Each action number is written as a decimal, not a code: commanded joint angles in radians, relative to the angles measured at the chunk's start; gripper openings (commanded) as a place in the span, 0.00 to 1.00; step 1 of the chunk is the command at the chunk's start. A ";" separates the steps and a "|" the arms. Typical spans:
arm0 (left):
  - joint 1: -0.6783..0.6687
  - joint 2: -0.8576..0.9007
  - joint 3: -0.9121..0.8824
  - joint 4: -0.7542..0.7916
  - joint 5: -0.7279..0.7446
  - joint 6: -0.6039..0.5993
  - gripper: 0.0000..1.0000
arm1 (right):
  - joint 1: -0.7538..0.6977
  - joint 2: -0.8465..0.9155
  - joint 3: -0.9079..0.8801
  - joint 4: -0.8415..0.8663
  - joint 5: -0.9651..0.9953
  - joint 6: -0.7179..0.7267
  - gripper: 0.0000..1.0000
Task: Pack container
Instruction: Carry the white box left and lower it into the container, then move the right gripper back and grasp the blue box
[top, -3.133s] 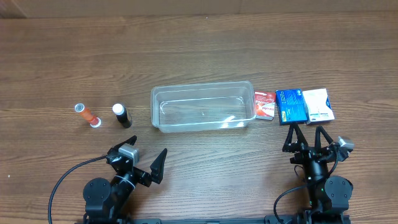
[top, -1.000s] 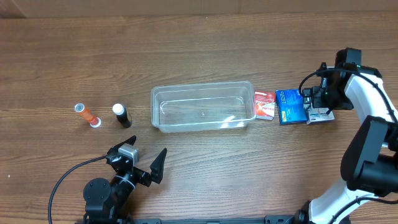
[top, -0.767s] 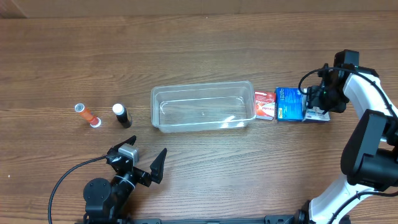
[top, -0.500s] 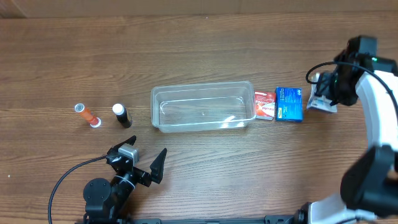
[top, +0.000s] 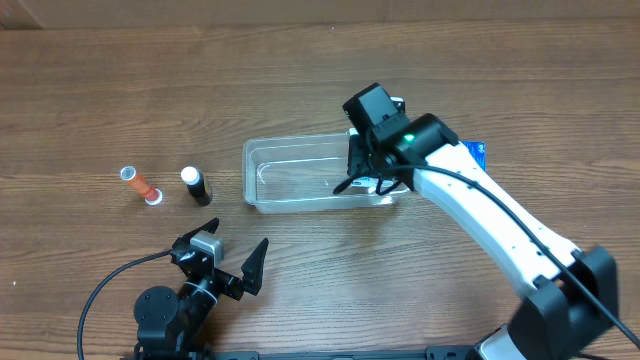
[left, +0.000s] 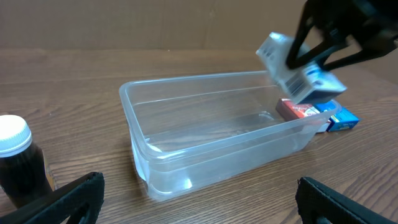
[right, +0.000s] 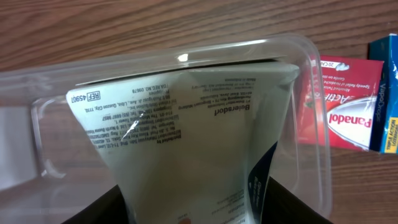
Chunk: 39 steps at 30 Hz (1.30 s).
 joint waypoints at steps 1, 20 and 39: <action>-0.007 -0.007 -0.005 0.007 0.000 0.016 1.00 | -0.017 0.072 -0.004 0.013 0.095 0.011 0.58; -0.007 -0.007 -0.005 0.007 0.000 0.016 1.00 | -0.041 -0.077 0.069 0.018 0.256 -0.148 0.82; -0.007 -0.007 -0.005 0.007 0.000 0.016 1.00 | -0.625 0.235 -0.058 -0.008 -0.175 -0.522 1.00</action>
